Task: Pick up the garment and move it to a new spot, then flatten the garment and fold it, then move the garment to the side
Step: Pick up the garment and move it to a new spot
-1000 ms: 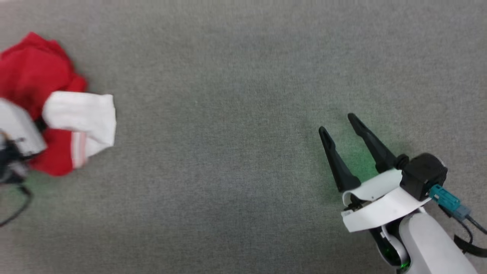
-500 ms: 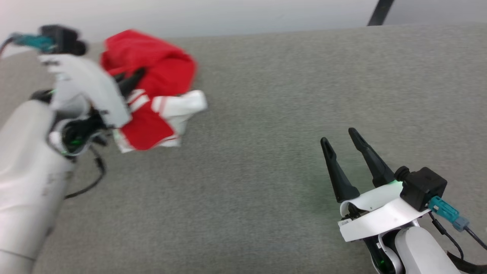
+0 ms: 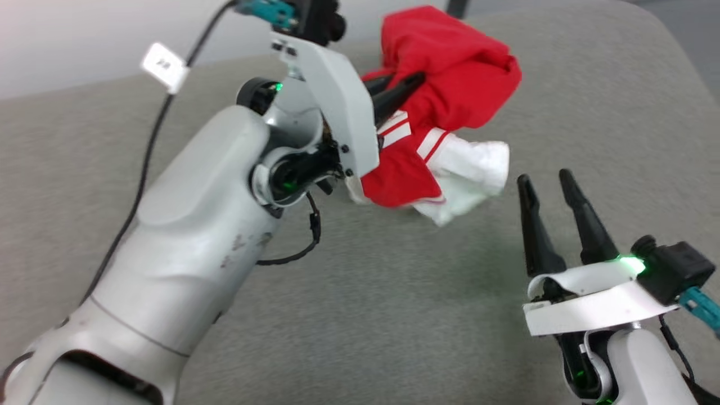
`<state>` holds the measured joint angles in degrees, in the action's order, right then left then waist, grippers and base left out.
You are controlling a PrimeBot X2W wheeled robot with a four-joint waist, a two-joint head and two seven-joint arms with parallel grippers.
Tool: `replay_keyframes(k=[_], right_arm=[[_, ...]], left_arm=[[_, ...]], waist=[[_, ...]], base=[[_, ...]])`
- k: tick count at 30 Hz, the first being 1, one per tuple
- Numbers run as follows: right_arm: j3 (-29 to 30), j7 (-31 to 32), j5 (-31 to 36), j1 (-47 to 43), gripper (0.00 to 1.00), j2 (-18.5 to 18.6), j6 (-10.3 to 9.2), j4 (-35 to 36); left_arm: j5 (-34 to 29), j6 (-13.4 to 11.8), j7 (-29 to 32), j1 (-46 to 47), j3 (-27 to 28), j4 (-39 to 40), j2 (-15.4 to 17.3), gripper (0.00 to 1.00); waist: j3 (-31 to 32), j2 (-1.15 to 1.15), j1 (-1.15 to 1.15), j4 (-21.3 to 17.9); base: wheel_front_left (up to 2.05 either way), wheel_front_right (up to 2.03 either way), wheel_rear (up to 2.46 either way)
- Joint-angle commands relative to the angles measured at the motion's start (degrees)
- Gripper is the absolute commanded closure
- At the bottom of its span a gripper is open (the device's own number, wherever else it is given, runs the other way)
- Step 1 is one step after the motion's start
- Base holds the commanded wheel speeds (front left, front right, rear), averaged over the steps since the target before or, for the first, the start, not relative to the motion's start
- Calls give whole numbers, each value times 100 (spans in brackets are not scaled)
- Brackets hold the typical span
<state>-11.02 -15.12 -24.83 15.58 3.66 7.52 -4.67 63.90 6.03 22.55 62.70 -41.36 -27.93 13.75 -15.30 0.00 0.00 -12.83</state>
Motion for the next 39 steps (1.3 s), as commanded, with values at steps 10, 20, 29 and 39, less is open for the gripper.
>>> replay_keyframes(k=[10,20,29,39], right_arm=[[157,0,-513,143,0,-80,-6,238],[38,0,-837,176,0,-81,-6,283],[-1,0,-876,279,0,-79,-6,288],[54,0,-379,115,0,-75,-6,120]], left_arm=[[-724,-32,-435,539,-398,-1840,-35,100],[-1493,93,-604,971,-1087,-3275,58,100],[-1594,145,-133,941,-1580,-3750,-46,92],[-1000,153,-927,972,-1765,-2814,-114,0]], waist=[[-867,0,0,-1254],[-1137,0,0,-1615],[-1204,0,0,-1649],[-732,0,0,-996]], base=[[0,0,0],[0,0,0],[0,0,0],[0,0,0]])
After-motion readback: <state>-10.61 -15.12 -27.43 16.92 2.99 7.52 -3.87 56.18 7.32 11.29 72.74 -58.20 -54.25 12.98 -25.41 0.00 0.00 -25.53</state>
